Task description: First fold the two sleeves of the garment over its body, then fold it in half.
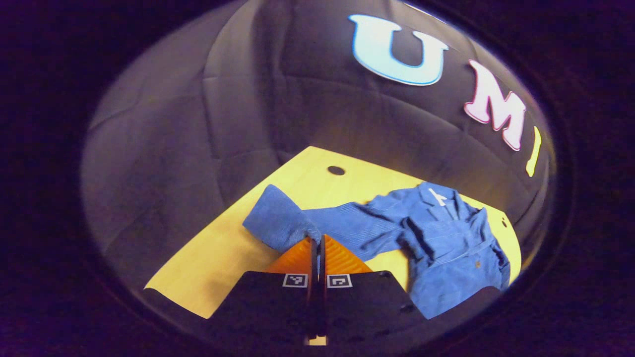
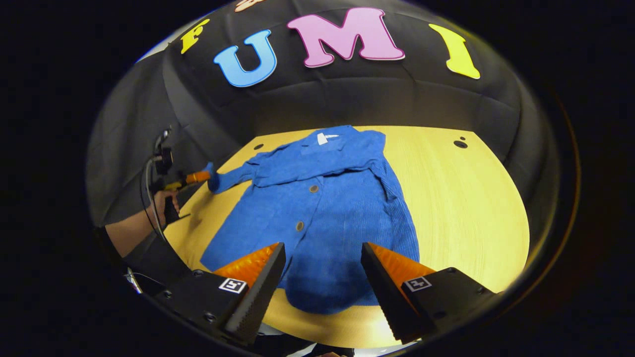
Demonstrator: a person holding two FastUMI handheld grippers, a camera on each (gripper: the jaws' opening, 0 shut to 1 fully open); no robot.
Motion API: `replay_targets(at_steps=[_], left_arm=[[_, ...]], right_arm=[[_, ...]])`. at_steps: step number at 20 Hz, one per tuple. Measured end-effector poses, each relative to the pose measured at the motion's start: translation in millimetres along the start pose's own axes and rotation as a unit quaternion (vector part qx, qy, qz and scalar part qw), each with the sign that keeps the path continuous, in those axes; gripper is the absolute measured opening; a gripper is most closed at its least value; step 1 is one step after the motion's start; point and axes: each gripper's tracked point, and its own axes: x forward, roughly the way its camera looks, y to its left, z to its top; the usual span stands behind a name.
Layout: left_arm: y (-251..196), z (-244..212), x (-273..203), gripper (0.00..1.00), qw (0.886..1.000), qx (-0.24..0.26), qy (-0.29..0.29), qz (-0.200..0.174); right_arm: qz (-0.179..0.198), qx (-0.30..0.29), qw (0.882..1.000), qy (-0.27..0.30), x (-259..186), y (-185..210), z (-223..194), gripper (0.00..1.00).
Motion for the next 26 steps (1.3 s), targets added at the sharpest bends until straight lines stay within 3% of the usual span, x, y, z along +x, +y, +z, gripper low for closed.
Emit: replay_targets(at_steps=[3,6,10,11,12,13,15,18,22,24,26], left_arm=[[-139.6,24.4,14.0,0.00,0.992,0.042,-0.012,-0.121],[-272.0,25.0,13.5,0.00,0.969,0.084,-0.011,-0.230],[-377.6,-3.2,19.5,0.00,0.951,0.090,0.002,-0.297],[-389.5,-10.4,24.5,0.08,0.948,0.084,0.012,-0.307],[-401.7,-15.7,29.1,0.41,0.945,0.078,0.020,-0.317],[-399.6,-18.1,27.2,0.74,0.946,0.068,0.018,-0.315],[-388.7,-22.7,20.3,0.85,0.951,0.057,0.005,-0.304],[-319.9,-43.3,-0.7,0.85,0.969,0.087,-0.009,-0.230],[-196.5,-85.3,-73.2,0.85,0.984,0.135,0.024,-0.113],[-138.7,-109.3,-109.9,0.85,0.987,0.140,0.057,-0.053],[-92.9,-154.8,-140.8,0.84,0.981,0.137,0.137,-0.006]], right_arm=[[-0.020,0.007,1.000,-0.006,10.5,-29.0,-3.6,0.98],[-0.044,0.023,0.999,-0.012,11.2,-61.9,-8.7,0.98],[-0.064,0.058,0.996,-0.023,22.8,-95.2,-8.2,0.98],[-0.068,0.064,0.995,-0.024,26.5,-101.1,-7.5,0.98],[-0.069,0.069,0.995,-0.024,29.3,-106.9,-8.1,0.98],[-0.071,0.076,0.994,-0.023,32.5,-110.2,-8.7,0.98],[-0.067,0.089,0.994,-0.016,36.5,-111.5,-14.3,0.98],[-0.073,0.090,0.993,0.017,39.5,-108.0,-42.6,0.98],[-0.075,0.088,0.993,0.033,31.7,-99.6,-64.6,0.99],[-0.083,0.086,0.992,0.048,30.0,-99.5,-70.4,0.98],[-0.092,0.089,0.990,0.059,31.4,-98.4,-72.5,0.98]])
